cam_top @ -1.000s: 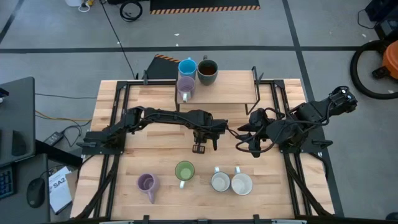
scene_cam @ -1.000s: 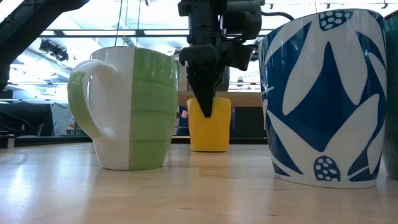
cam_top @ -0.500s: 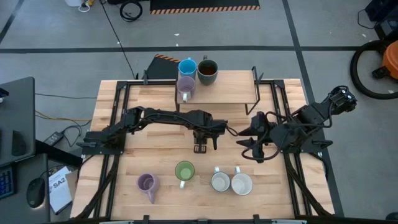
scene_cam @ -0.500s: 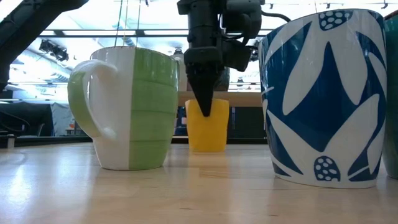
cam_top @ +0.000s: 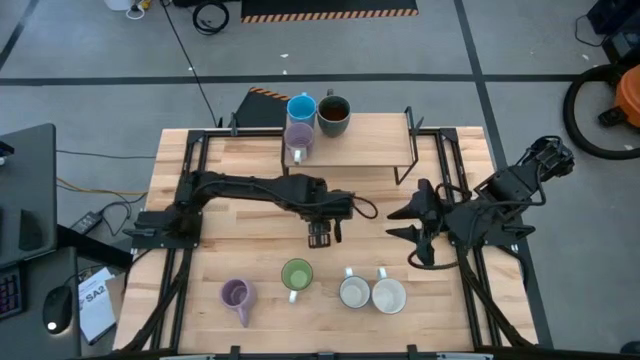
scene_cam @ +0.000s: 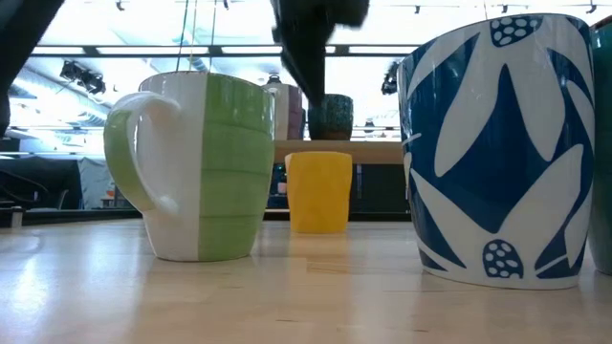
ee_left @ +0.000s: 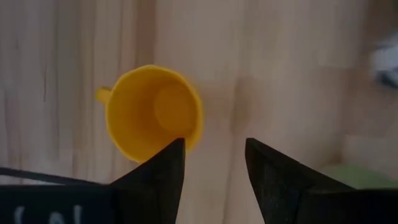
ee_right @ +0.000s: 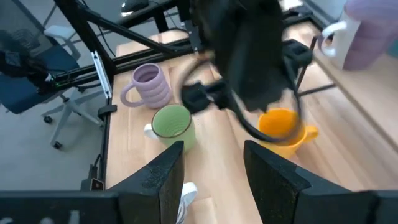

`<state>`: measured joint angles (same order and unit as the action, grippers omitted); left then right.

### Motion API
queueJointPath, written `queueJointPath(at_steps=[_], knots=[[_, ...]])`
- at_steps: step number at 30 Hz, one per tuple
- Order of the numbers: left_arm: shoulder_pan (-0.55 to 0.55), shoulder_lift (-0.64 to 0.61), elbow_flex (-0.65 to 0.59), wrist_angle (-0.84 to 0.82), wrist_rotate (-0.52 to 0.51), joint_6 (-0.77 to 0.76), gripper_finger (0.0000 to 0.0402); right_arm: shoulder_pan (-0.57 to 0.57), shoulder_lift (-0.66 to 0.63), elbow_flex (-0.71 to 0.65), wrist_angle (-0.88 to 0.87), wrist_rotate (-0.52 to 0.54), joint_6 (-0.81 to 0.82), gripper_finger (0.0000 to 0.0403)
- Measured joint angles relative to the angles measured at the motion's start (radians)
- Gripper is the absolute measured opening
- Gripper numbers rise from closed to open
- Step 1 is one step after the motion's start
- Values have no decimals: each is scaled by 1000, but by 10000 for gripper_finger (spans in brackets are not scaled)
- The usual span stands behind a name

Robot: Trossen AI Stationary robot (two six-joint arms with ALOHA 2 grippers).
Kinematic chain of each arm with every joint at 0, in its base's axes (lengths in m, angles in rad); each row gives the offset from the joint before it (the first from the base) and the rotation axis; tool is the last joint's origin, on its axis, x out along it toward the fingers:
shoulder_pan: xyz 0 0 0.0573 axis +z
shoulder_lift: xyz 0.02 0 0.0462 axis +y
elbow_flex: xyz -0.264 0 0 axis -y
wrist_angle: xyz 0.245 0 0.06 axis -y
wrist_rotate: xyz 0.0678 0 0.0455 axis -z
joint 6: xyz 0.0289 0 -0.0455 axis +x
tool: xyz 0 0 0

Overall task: Place coffee mugs
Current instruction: Put the yellow mug on the shelf

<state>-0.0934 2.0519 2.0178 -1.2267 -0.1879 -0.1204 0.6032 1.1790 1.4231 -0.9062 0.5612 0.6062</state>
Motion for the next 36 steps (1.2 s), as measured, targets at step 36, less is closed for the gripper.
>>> queueJointPath(at_steps=[36], knots=[[-200,-657,-558,415,-129,-105,132,-337,257,0,307,-324,-270,171]])
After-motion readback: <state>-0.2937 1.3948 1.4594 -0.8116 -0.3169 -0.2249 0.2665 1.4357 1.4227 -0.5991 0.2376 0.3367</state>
